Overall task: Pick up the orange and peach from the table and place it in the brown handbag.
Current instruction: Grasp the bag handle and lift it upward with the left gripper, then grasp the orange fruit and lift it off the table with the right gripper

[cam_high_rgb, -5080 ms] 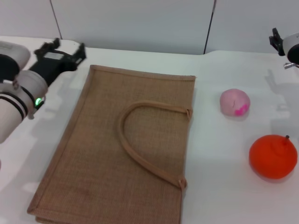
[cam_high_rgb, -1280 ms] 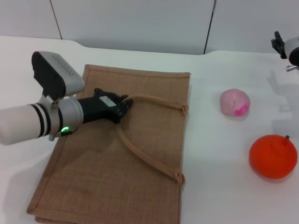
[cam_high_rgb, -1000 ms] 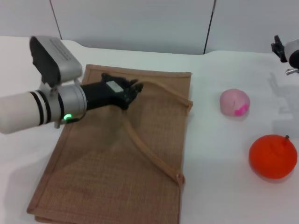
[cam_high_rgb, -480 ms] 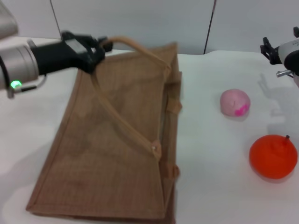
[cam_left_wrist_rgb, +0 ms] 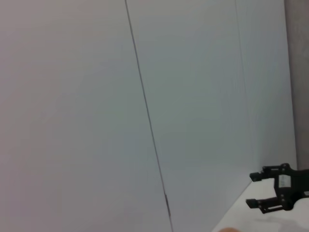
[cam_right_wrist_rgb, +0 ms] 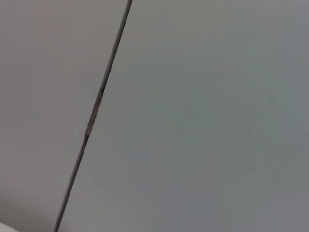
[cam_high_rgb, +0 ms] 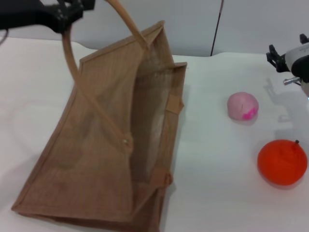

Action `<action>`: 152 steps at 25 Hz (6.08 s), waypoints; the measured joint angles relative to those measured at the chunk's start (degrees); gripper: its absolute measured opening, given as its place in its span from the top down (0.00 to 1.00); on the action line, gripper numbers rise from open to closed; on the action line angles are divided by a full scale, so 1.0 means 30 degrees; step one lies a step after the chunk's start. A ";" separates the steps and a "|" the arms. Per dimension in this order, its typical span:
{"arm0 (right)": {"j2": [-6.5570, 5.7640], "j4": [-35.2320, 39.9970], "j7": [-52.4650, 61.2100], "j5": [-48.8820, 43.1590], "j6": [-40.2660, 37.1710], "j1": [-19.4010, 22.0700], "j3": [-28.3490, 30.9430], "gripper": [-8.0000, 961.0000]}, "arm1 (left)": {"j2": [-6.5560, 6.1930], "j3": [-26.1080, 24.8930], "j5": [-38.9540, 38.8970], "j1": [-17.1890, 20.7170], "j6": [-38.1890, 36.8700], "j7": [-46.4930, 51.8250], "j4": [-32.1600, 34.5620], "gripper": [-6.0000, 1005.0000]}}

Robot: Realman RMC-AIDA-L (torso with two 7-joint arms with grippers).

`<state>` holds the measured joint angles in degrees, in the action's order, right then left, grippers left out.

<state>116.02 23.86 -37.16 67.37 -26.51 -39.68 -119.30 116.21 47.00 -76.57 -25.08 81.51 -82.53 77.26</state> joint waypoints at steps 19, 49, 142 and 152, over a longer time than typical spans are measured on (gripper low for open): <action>-0.0060 1.3187 -0.7258 -0.0071 0.9670 0.6186 0.5306 0.15 | -0.0399 -0.4380 0.3036 -0.2298 0.3800 0.1480 0.2214 0.88; -0.0174 2.4973 0.3675 -1.7576 3.7415 0.5211 0.8422 0.15 | -0.0808 -0.4448 0.3494 -0.2255 0.3771 0.1346 0.2488 0.87; -0.0483 1.9985 0.4265 -1.6305 3.8179 0.2914 0.6707 0.15 | -0.0708 -0.4423 0.4248 -0.2170 0.3825 0.0789 0.2275 0.84; -0.0332 1.9181 0.4745 -1.6469 3.8325 0.2161 0.7025 0.24 | -0.0654 -0.4417 0.4257 -0.2229 0.3827 0.0789 0.2274 0.83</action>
<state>115.02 81.41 -22.93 17.97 88.47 -33.20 -98.22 114.25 33.75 -63.80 -31.77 92.99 -80.16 84.08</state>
